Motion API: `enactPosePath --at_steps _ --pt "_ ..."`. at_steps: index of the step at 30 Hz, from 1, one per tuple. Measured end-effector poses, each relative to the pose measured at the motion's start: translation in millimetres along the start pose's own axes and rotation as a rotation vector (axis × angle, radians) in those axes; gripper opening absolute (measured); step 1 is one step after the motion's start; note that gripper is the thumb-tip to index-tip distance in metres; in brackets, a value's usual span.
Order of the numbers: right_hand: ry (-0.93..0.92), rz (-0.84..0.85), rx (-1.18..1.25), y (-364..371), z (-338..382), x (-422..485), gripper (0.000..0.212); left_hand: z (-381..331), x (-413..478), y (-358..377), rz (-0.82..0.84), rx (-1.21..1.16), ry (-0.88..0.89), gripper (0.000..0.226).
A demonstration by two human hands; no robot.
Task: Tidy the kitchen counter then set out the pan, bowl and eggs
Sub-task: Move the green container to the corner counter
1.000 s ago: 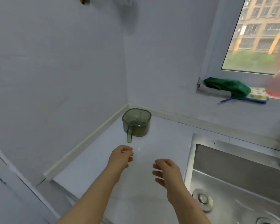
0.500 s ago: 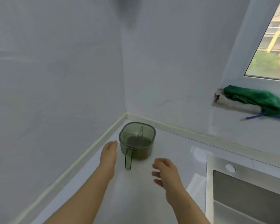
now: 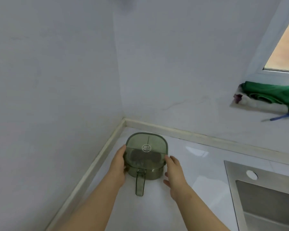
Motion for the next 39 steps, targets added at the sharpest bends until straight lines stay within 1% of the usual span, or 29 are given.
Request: enactPosePath --at_steps 3,7,12,18,22,25,28,31,35,39 --pt "0.027 0.003 0.054 5 -7 17 0.047 -2 4 3 0.050 0.056 -0.003 0.026" --pt "0.049 0.002 0.133 10 -14 27 0.037 0 8 3 0.072 0.068 0.014 0.028" --pt "0.049 0.014 0.196 13 -14 27 0.033 -2 3 4 0.041 0.039 -0.001 0.028" --pt "0.050 0.027 0.303 0 -12 12 0.036 -4 -18 16 0.047 -0.033 -0.010 0.021" --pt "0.009 0.012 0.280 -14 3 -16 0.037 -12 -41 25 0.139 -0.038 0.021 0.022" --pt "-0.023 -0.035 0.240 -26 13 -39 0.031 -2 -58 26 0.241 -0.029 -0.032 0.022" --pt "-0.001 -0.096 0.244 -41 9 -65 0.037 12 -76 29 0.318 0.023 -0.079 0.023" --pt "-0.001 -0.168 0.327 -56 -4 -92 0.038 19 -100 37 0.392 0.062 -0.097 0.023" --pt "-0.018 -0.244 0.460 -76 -21 -128 0.033 31 -128 46 0.470 0.122 -0.134 0.024" --pt "-0.042 -0.290 0.537 -92 -29 -161 0.032 41 -165 50 0.524 0.160 -0.143 0.022"
Point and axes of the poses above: each hand's wrist, its own x-axis towards the middle knuckle, its own y-axis out of the palm, z = x × y, the point moved 7 cm from there along x, towards the middle knuckle, and after that the axes turned 9 degrees about x, right-handed, at the moved point
